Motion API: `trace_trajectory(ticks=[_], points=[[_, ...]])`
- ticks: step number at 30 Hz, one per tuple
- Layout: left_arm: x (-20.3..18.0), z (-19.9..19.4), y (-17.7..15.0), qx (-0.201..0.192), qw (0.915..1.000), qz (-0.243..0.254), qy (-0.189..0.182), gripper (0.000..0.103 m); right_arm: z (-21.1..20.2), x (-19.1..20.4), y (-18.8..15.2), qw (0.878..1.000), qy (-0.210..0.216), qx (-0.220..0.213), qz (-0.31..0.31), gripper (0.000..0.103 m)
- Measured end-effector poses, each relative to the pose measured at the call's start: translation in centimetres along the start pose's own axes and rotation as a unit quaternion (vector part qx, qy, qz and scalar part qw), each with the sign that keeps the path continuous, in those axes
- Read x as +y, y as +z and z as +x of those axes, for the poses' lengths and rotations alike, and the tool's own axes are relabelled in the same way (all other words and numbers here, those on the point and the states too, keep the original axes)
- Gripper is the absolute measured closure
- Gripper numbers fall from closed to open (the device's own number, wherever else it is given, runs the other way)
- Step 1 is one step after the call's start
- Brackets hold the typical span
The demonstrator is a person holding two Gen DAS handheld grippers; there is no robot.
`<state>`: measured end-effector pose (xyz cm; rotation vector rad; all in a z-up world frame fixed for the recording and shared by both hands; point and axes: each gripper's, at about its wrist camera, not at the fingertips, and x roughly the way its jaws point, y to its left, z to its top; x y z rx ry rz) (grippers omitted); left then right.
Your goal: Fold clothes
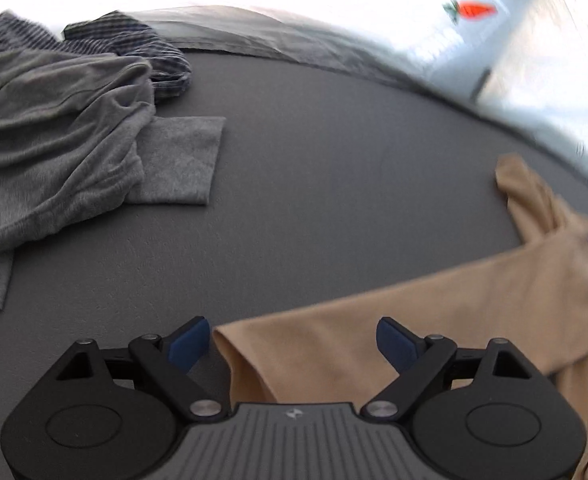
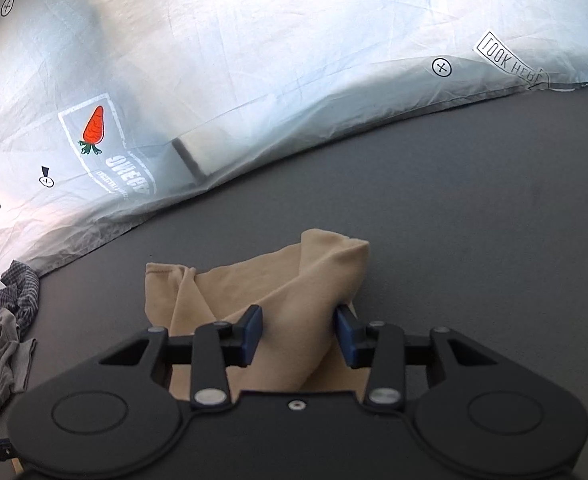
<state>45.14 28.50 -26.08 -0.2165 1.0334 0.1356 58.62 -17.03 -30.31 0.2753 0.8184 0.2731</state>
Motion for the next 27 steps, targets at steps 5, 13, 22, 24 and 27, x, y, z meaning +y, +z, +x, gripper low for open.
trace_trajectory(ticks=[5,13,22,24,27], points=[[-1.5,-1.0,-0.6,-0.019,0.9984,0.037,0.038,0.096,-0.5,0.3,-0.3,1.000,-0.005,-0.007,-0.014,0.094],[-4.2,-6.1,1.7,-0.104,0.9908,0.032,0.080,0.097,-2.8,2.8,1.1,0.996,-0.012,-0.049,-0.074,0.098],[-2.0,-14.7,6.3,-0.214,0.9745,-0.014,0.066,0.097,-2.6,3.5,2.0,0.998,0.023,-0.050,-0.041,0.090],[-1.2,-12.9,5.9,-0.183,0.9791,-0.027,0.084,0.097,-2.0,3.3,1.5,0.999,0.024,-0.033,-0.024,0.079],[0.5,-9.9,5.1,-0.130,0.9863,-0.066,0.077,0.097,-2.7,2.4,0.6,0.999,0.028,-0.036,-0.011,0.080]])
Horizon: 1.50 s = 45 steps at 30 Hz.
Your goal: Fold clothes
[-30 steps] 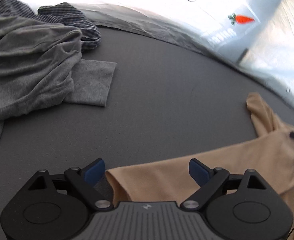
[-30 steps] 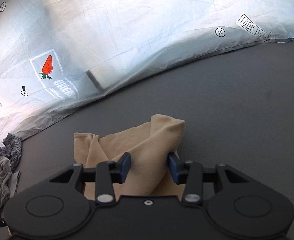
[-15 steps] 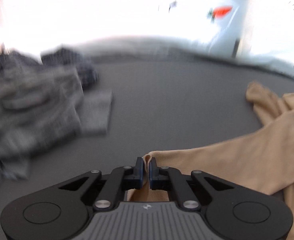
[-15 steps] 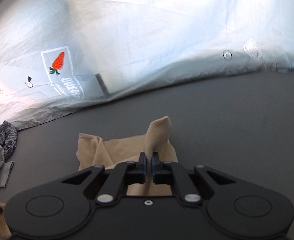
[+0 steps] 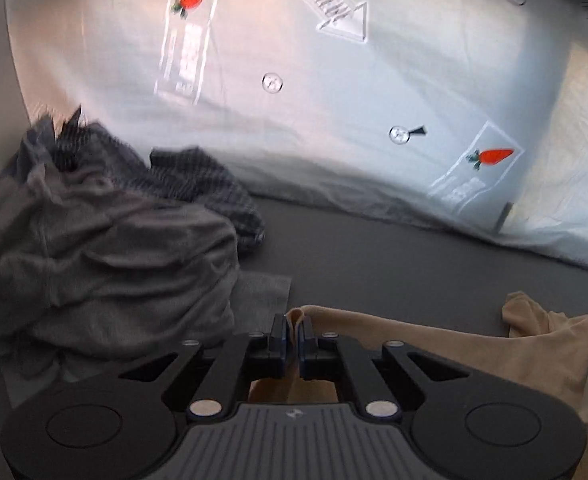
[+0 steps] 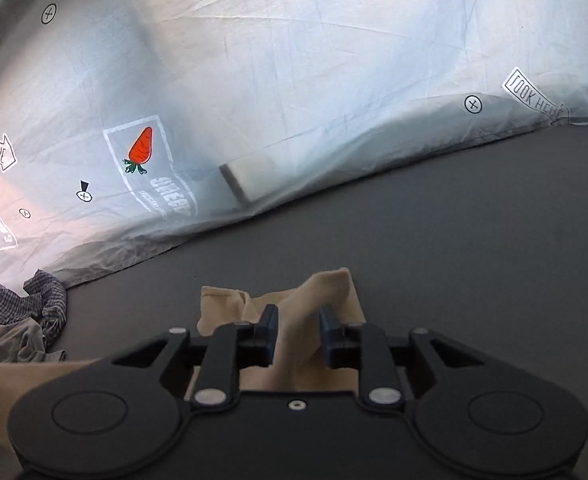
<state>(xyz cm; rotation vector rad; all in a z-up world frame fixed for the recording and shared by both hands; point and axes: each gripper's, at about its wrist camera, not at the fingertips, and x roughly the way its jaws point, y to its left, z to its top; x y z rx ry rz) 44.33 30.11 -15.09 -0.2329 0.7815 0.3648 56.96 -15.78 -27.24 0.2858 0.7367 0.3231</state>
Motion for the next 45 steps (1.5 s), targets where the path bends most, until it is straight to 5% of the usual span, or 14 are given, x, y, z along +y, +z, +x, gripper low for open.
trace_trajectory(ticks=[4,11,19,25,31,39,42,45], points=[[1.0,1.4,-2.1,0.037,0.9986,-0.039,-0.004,0.097,-1.3,-0.7,-1.4,1.000,-0.001,0.012,-0.006,0.098],[0.6,2.4,-2.6,0.056,0.9978,-0.035,-0.001,0.097,1.1,-0.2,-4.0,0.997,-0.008,0.074,-0.013,0.099],[-0.1,3.1,-3.4,0.067,0.9973,-0.030,-0.005,0.097,1.5,-0.8,-4.4,0.997,-0.008,0.080,0.011,0.099],[-3.3,3.1,-4.7,0.071,0.9960,0.016,-0.053,0.097,1.2,-1.2,-4.2,0.995,-0.003,0.078,0.056,0.098],[-9.1,3.5,-8.5,0.100,0.9838,0.066,-0.133,0.097,-0.8,-1.8,-4.8,0.993,0.008,0.063,0.096,0.093],[-16.4,4.3,-14.1,0.164,0.9505,0.081,-0.251,0.095,-4.4,-3.0,-6.8,0.990,0.015,0.069,0.124,0.092],[-17.2,4.3,-15.8,0.173,0.9498,0.071,-0.251,0.091,-5.3,-3.4,-7.6,0.986,0.031,0.075,0.143,0.089],[-16.6,3.6,-16.1,0.180,0.9467,0.053,-0.262,0.072,-6.2,-3.4,-8.2,0.984,0.053,0.080,0.152,0.084]])
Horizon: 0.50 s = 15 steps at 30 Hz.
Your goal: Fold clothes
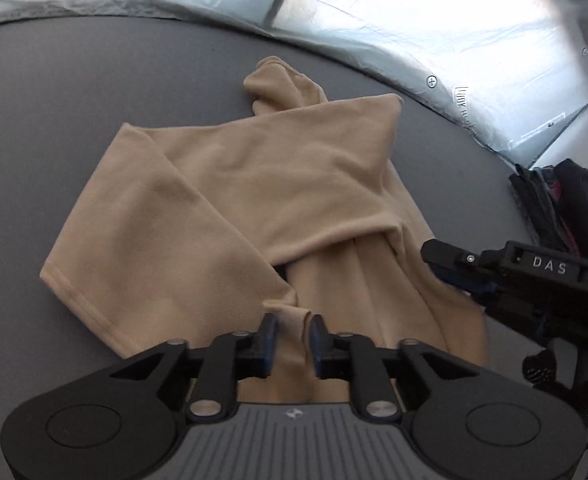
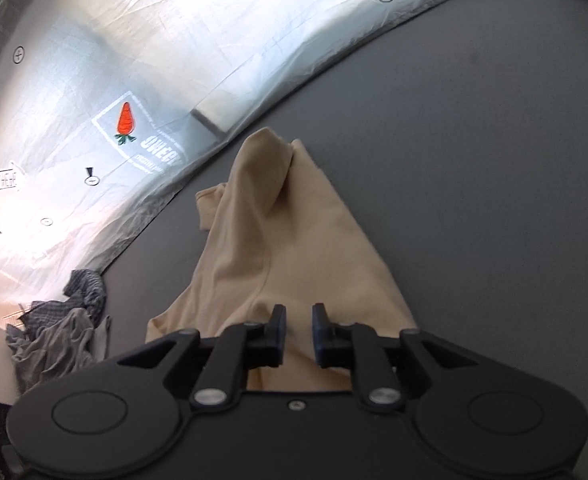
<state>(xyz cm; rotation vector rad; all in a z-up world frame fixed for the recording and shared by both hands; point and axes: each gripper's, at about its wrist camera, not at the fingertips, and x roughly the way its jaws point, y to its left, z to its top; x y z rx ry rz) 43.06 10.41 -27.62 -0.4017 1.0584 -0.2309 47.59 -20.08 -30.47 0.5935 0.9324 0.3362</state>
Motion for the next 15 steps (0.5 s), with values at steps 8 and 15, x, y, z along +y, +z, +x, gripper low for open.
trace_trajectory(ticks=[8,15], points=[[1.0,-4.4,-3.0,-0.015,0.9992,-0.008,0.036,0.063,0.3,2.1,-2.3,0.995,0.085,0.050,-0.006,0.083],[2.4,-7.1,-5.8,-0.026,0.9975,-0.042,0.051,0.063,1.6,5.8,-5.5,0.990,0.072,0.097,-0.068,0.068]])
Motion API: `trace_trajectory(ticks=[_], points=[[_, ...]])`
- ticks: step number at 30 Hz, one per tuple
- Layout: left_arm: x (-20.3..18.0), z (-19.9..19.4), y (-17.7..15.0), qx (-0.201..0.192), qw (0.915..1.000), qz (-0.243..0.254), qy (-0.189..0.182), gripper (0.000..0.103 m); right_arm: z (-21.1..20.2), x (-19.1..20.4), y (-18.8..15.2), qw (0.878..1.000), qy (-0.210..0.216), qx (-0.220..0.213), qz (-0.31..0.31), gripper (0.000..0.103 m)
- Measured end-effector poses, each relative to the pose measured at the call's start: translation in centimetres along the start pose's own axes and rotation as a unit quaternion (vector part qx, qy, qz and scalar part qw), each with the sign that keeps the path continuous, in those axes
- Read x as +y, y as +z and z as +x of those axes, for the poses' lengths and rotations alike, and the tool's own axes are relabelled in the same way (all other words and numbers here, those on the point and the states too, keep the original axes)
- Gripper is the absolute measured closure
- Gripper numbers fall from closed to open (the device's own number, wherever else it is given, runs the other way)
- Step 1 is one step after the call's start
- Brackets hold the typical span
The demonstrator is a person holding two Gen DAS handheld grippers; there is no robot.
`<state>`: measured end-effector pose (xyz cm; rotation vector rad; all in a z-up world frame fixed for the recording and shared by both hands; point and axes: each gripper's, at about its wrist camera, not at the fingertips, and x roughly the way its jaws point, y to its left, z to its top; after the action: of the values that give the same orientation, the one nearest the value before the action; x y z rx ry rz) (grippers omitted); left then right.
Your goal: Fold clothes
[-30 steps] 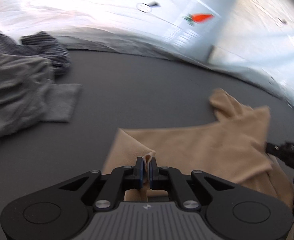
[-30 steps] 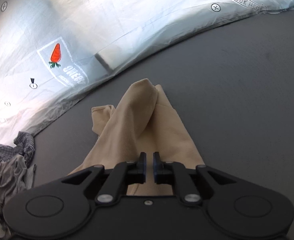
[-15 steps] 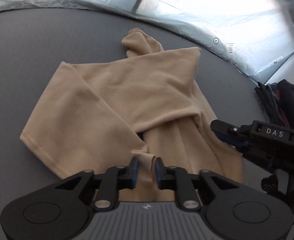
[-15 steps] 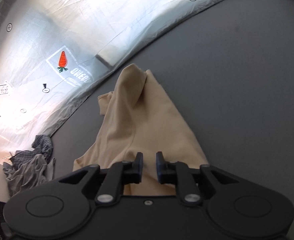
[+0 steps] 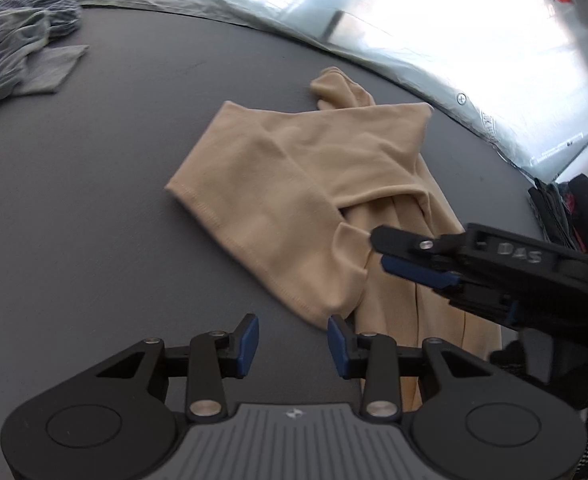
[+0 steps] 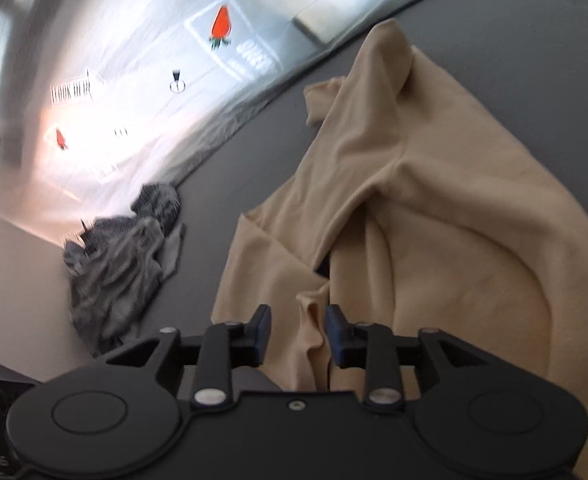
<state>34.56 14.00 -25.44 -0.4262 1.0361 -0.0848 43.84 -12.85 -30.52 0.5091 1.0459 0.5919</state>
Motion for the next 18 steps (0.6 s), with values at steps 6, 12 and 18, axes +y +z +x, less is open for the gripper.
trace_trajectory(ticks=[6,12,18], points=[[0.5,-2.0,-1.9,-0.011,0.9998,-0.008,0.012,0.062,1.2,1.3,-0.6,0.998,-0.045,0.013,-0.034,0.090],[0.8,-3.5,-3.5,-0.014,0.9995,-0.014,0.023,0.062,-1.4,-0.1,-1.5,0.999,-0.029,-0.028,0.007,0.102],[0.4,-3.9,-4.5,-0.015,0.9996,-0.007,0.021,0.062,-5.8,-0.4,-2.5,0.997,-0.017,-0.075,0.033,0.102]])
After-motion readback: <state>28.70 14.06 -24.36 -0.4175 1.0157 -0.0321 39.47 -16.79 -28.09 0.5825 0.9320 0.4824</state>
